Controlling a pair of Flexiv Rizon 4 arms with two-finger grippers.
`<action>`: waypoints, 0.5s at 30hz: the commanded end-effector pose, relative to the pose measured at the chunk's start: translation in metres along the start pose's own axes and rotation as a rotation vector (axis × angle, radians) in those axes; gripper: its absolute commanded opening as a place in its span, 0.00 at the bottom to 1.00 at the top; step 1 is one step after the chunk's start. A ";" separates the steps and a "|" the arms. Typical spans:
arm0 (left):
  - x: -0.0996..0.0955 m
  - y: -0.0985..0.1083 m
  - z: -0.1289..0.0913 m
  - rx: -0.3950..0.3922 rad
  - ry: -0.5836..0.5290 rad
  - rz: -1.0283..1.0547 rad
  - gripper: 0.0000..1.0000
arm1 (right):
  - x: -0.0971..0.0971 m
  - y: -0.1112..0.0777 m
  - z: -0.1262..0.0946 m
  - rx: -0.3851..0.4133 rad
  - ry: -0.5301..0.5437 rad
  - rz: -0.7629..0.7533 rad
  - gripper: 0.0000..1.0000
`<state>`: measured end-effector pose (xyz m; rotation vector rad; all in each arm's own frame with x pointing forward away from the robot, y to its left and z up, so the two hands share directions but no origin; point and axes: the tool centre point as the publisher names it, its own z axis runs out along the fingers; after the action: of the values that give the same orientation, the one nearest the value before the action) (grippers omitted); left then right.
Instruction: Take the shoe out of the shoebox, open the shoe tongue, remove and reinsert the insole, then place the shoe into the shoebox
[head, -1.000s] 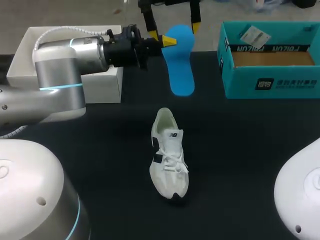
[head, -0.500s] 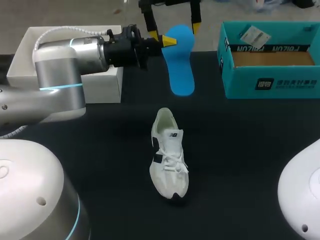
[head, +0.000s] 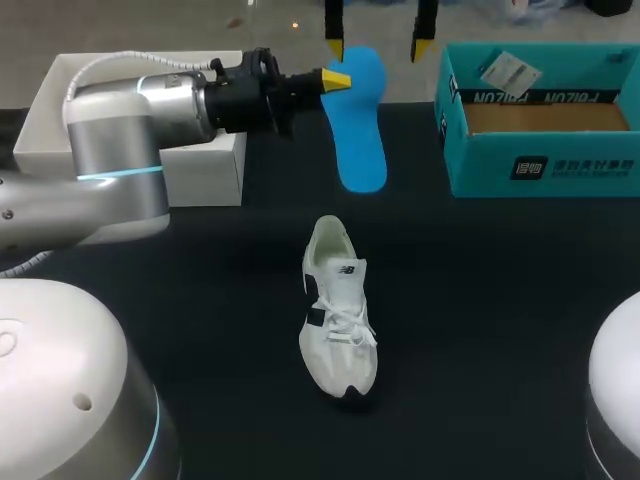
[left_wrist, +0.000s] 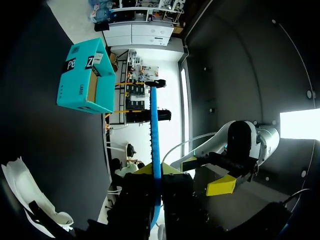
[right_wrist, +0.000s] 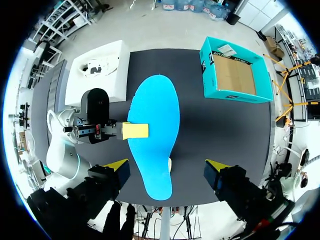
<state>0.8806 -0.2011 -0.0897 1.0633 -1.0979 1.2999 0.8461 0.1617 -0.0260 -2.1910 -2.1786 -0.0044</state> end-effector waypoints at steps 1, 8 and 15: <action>0.000 0.000 -0.004 0.000 0.005 0.003 0.00 | -0.038 -0.009 -0.001 -0.084 0.692 -0.025 1.00; 0.002 0.001 -0.007 -0.004 0.004 0.006 0.00 | -0.035 -0.010 -0.010 -0.100 0.760 -0.147 1.00; 0.001 0.004 -0.015 0.006 0.001 0.003 0.00 | -0.035 -0.010 -0.010 -0.100 0.760 -0.147 1.00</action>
<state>0.8811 -0.1911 -0.0902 1.0613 -1.0959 1.3064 0.8403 0.1334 -0.0099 -1.9078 -2.1367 -0.4831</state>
